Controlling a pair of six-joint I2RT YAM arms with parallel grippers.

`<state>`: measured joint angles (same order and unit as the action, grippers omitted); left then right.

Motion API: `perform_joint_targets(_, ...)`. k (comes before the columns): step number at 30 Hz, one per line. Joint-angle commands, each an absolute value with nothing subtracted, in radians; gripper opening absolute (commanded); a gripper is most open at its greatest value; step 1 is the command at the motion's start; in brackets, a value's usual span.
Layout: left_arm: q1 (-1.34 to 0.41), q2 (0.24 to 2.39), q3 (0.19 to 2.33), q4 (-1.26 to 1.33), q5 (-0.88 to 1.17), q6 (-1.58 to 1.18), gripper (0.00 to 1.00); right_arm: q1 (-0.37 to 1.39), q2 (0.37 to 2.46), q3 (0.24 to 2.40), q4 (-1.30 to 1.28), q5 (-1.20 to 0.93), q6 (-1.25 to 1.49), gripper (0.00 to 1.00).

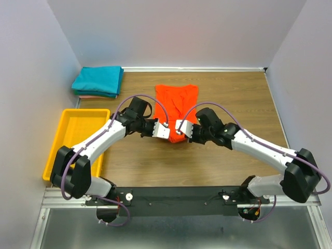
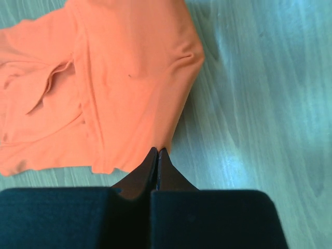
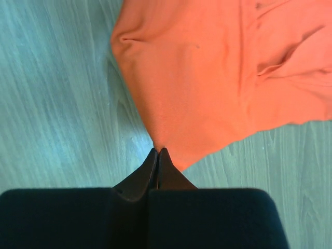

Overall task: Fold and stack the t-shirts
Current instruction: Fold the tshirt

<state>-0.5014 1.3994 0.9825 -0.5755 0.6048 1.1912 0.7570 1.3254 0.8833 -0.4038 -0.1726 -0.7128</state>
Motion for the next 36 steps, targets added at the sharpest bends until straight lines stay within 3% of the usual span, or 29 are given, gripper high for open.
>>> perform_joint_targets(1, -0.506, 1.324, 0.997, -0.682, 0.693, 1.149, 0.0, 0.753, 1.24, 0.925, -0.537, -0.224, -0.644, 0.01)
perform_joint_targets(9, -0.609, 1.125, 1.0, -0.88, 0.808, 1.099, 0.0, 0.79, 1.072, 0.975, -0.808, -0.379, -0.615, 0.01)
perform_joint_targets(15, -0.618, 1.092, 1.097, -0.952, 0.81, 0.996, 0.0, 0.836, 1.101, 1.135, -0.936, -0.416, -0.577, 0.0)
perform_joint_targets(18, -0.591, 1.16, 1.146, -0.947, 0.813, 1.011, 0.0, 0.818, 1.137, 1.128, -0.933, -0.376, -0.719, 0.01)
perform_joint_targets(25, -0.424, 1.478, 1.265, -0.934, 0.863, 1.143, 0.0, 0.585, 1.359, 1.18, -0.923, -0.511, -0.917, 0.01)
perform_joint_targets(36, -0.293, 1.923, 1.477, -0.867, 0.864, 1.138, 0.0, 0.414, 1.779, 1.316, -0.81, -0.586, -0.959, 0.01)
